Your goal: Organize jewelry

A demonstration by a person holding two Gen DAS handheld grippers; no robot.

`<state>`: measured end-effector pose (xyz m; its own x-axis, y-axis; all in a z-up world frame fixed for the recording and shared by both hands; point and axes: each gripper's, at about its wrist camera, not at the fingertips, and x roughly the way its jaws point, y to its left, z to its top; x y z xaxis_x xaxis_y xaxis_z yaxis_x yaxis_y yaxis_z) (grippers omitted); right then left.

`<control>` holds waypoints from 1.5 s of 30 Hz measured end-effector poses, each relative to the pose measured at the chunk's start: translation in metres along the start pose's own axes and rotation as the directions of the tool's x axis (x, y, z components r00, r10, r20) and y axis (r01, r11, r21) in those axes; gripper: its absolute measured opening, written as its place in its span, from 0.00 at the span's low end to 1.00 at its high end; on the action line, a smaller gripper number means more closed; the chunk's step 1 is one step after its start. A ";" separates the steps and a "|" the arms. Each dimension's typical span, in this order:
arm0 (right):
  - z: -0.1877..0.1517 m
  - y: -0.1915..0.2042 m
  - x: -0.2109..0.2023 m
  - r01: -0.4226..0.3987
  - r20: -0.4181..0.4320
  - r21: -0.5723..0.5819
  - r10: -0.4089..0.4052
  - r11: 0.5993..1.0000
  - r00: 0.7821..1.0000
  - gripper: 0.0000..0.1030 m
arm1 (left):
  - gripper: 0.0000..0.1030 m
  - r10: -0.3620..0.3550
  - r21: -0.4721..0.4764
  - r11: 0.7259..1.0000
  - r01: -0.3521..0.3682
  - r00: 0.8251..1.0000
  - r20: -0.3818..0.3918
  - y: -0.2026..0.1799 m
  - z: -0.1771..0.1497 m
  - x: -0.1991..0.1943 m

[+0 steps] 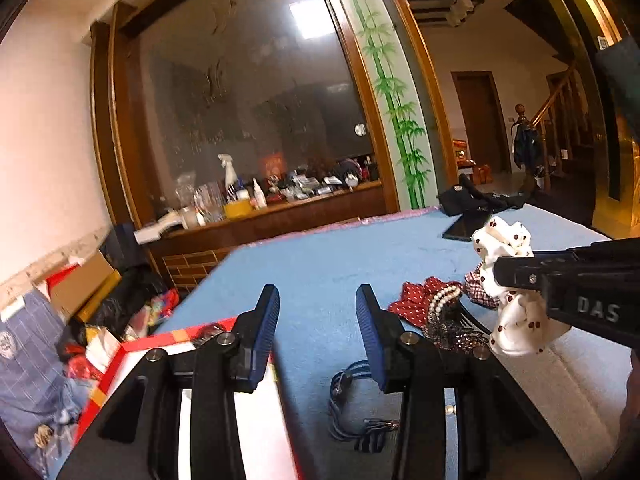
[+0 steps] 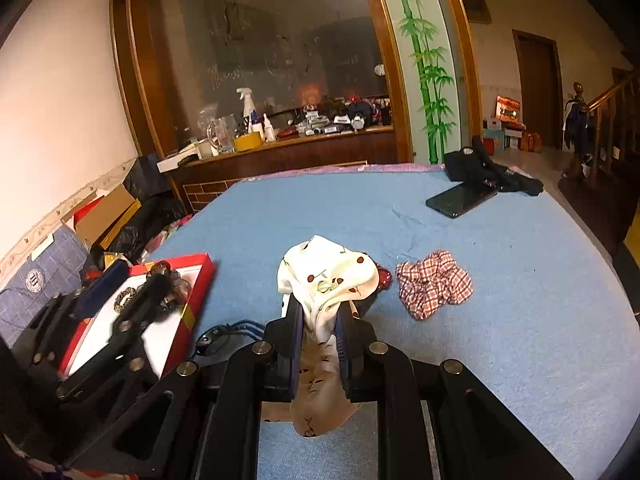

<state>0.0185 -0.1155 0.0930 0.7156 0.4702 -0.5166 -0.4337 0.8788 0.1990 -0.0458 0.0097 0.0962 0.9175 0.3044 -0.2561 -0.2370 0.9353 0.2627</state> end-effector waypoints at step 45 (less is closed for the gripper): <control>0.003 -0.027 -0.003 -0.037 -0.030 0.124 0.041 0.992 0.999 0.16 | 0.47 -0.346 -0.162 0.937 0.310 0.748 -0.567 0.017 -0.025 0.111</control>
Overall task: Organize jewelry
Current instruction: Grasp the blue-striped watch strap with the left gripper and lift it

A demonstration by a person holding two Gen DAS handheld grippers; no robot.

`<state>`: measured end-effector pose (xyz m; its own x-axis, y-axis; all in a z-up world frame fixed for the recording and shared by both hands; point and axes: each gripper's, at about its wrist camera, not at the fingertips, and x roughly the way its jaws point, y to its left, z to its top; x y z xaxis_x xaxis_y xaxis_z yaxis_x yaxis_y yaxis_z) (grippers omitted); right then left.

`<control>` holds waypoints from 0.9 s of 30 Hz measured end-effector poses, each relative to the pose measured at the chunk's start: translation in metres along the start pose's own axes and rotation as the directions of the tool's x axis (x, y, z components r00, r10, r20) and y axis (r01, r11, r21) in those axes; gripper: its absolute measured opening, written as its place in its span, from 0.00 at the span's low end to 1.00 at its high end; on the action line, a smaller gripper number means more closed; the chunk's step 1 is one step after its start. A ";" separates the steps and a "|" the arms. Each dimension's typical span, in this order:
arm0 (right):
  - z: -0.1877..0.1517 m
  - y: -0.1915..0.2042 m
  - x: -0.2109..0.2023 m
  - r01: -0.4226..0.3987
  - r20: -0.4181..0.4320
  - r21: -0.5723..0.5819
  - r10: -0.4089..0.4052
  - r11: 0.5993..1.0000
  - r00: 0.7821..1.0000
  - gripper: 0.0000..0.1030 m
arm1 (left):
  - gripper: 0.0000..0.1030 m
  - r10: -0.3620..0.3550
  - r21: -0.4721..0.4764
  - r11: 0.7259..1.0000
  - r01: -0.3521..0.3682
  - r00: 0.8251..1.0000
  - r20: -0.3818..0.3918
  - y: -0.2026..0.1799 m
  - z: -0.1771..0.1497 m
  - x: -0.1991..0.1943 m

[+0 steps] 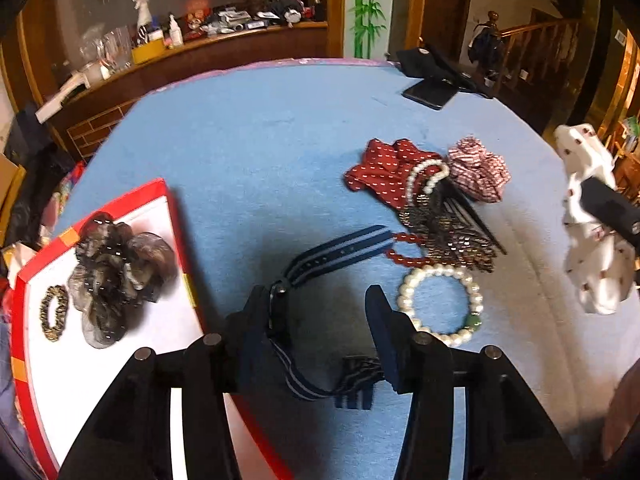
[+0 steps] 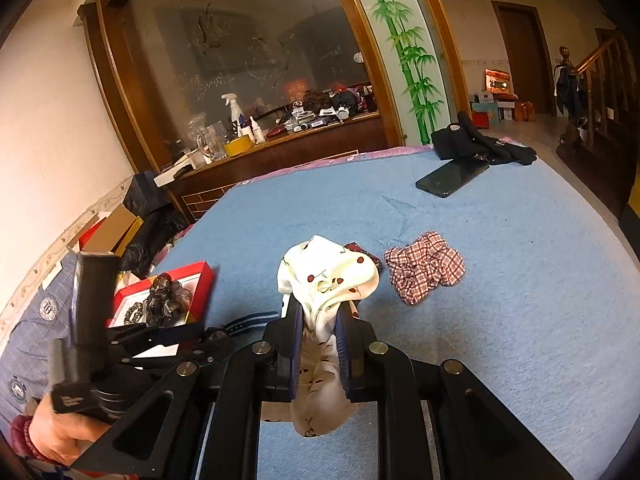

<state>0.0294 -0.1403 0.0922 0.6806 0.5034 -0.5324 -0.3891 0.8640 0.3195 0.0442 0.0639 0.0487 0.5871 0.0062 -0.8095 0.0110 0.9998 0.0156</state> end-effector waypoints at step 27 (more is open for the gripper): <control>-0.005 0.009 -0.006 -0.012 0.028 -0.040 0.013 0.999 1.000 0.16 | 0.12 -0.011 -0.050 0.998 0.026 0.962 0.273 -0.019 -0.022 -0.049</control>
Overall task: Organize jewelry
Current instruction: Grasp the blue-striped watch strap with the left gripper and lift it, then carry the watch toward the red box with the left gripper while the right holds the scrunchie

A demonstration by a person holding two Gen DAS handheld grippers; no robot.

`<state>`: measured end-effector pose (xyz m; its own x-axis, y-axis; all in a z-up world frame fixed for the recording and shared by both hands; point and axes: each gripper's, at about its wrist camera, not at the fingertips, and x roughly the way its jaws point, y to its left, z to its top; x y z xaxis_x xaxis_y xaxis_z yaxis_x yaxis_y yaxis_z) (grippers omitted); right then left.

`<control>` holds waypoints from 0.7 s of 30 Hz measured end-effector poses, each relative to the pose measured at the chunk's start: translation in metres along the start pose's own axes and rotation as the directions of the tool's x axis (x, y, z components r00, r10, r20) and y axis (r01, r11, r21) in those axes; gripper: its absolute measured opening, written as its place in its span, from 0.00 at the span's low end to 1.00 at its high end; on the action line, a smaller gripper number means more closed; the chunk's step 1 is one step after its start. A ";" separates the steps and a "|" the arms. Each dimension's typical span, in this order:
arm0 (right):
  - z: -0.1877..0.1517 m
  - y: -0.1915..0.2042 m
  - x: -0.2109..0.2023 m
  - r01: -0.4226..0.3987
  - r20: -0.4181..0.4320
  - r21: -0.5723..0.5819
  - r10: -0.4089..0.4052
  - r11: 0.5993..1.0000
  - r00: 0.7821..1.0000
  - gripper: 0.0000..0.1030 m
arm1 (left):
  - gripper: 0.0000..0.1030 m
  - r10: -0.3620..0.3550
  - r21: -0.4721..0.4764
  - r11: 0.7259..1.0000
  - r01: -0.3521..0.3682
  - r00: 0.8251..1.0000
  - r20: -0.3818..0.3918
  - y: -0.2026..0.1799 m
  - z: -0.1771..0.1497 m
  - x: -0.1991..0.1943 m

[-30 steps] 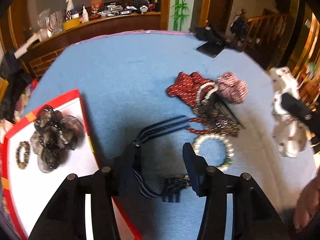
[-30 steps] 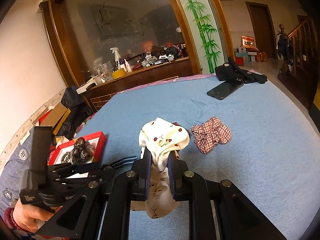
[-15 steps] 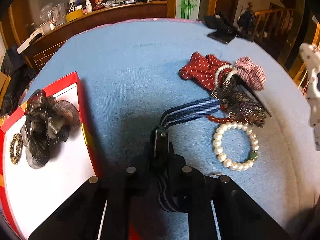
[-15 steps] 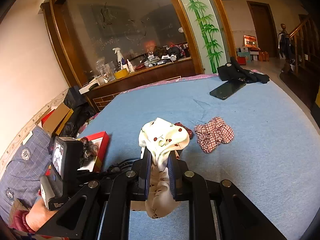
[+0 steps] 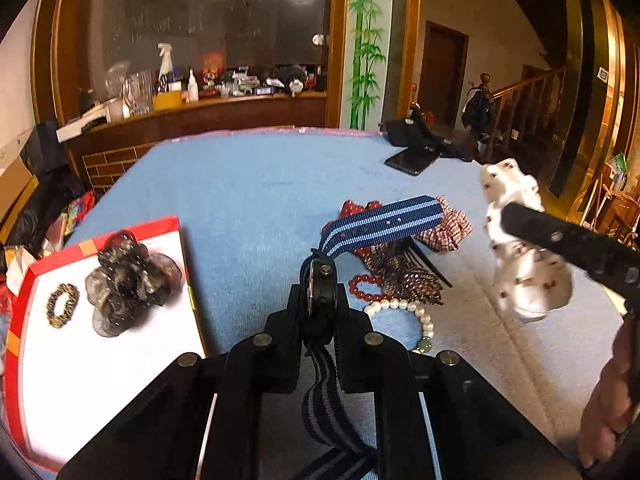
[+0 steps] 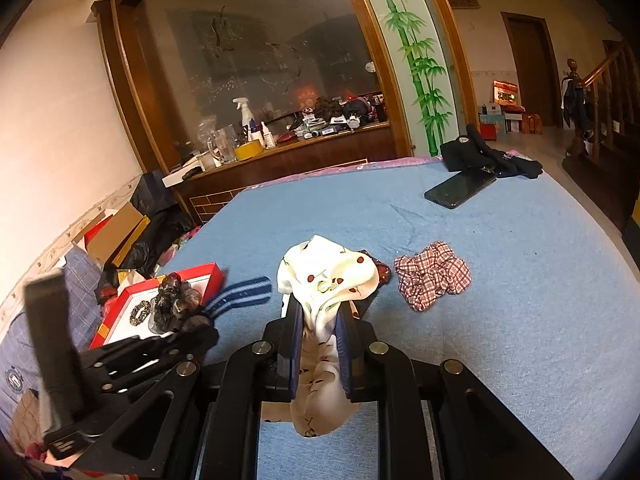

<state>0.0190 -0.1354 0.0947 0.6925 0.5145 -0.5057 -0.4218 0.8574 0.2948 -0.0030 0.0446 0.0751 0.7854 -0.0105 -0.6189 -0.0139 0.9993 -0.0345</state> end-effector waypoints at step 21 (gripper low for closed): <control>-0.002 0.008 0.006 -0.019 -0.006 -0.040 0.019 0.999 1.000 0.16 | 0.12 0.020 -0.004 1.000 -0.020 0.997 0.071 0.007 0.004 -0.044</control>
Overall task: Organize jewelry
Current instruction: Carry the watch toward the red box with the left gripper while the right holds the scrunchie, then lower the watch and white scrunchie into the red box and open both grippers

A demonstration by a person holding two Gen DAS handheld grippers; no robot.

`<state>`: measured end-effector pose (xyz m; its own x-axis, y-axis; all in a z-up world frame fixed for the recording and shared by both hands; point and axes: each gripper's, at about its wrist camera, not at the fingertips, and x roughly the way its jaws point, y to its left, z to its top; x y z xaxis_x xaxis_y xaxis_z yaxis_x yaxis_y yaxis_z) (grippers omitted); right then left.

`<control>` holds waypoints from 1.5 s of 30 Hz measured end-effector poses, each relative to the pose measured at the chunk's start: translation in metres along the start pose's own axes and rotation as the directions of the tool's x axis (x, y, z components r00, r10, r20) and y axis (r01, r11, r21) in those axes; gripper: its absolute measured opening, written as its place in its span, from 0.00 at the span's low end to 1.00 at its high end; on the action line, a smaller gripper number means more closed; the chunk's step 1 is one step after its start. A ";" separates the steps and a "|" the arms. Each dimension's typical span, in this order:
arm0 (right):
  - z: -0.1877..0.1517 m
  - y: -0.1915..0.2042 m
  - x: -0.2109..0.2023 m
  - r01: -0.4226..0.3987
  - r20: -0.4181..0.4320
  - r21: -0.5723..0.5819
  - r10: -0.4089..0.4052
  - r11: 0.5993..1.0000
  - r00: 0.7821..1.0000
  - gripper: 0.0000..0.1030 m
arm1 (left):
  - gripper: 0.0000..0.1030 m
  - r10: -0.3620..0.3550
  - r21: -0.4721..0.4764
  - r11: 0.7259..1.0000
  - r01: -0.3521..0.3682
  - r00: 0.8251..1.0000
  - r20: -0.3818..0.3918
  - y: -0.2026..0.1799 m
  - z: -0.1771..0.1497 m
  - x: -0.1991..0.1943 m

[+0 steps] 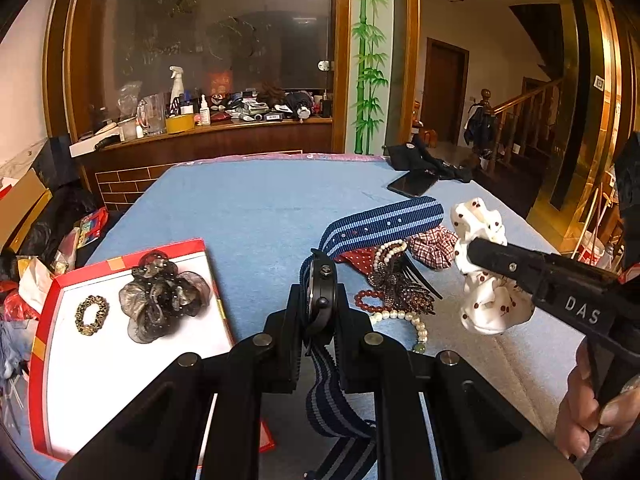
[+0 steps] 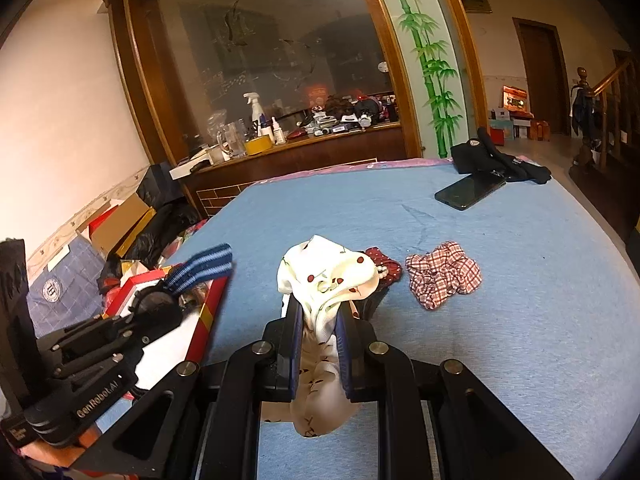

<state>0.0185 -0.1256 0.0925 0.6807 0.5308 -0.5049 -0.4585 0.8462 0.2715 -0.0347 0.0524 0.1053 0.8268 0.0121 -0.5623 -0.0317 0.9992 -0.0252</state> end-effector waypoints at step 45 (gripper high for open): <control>-0.046 0.205 0.158 -0.232 -0.379 -0.124 0.170 0.965 0.910 0.17 | 0.12 0.210 -0.382 0.891 -0.246 0.969 -0.133 0.228 -0.063 -0.007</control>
<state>0.0059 0.1297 0.0311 0.3250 0.6089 -0.7236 -0.6708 0.6877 0.2775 -0.0837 0.2773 0.0514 0.7196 0.2163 -0.6598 -0.4459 0.8724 -0.2003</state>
